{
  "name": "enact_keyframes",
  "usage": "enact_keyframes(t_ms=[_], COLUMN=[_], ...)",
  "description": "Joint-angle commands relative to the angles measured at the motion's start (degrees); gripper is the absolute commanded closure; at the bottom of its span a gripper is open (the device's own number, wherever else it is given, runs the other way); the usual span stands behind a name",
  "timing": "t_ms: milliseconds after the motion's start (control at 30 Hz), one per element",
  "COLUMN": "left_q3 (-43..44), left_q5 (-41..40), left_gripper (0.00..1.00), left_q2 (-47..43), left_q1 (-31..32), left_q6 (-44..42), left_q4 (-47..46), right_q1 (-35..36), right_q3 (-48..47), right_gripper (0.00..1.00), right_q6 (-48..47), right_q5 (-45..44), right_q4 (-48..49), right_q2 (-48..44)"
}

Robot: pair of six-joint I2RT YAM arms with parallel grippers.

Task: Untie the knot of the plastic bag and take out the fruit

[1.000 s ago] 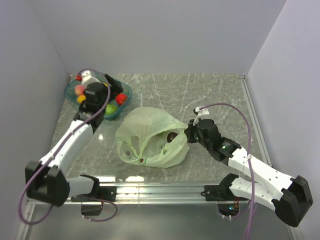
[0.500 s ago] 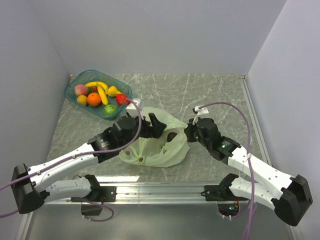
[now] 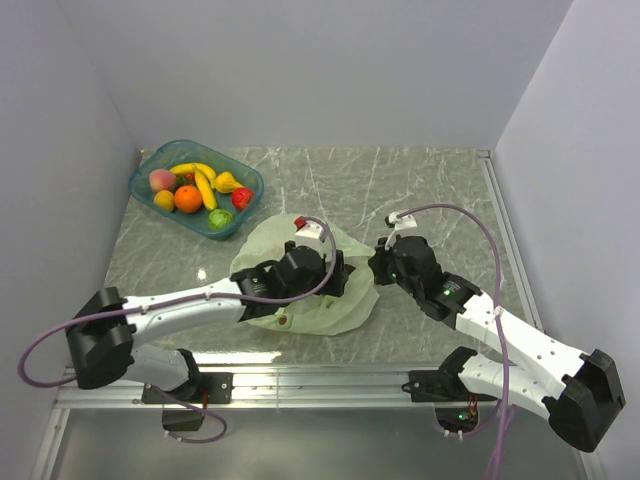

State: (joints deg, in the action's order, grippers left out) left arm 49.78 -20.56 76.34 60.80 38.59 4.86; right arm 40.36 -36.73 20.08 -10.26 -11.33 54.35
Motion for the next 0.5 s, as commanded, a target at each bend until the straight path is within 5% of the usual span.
enact_keyframes(t_ms=[0, 467], left_q3=[4.61, 4.27], left_q5=[-6.85, -17.14], left_gripper=[0.1, 0.04], left_q2=[2.76, 14.44], left_q1=[-0.67, -7.27], left_q6=[1.04, -3.16], left_q4=[-0.47, -17.43], right_q1=[0.33, 0.25], right_q3=[-2.29, -1.77], right_gripper=[1.0, 1.0], right_q6=[-0.56, 0.84], right_q5=[0.5, 7.88], right_q4=[0.43, 1.4], right_q2=[-0.12, 1.99])
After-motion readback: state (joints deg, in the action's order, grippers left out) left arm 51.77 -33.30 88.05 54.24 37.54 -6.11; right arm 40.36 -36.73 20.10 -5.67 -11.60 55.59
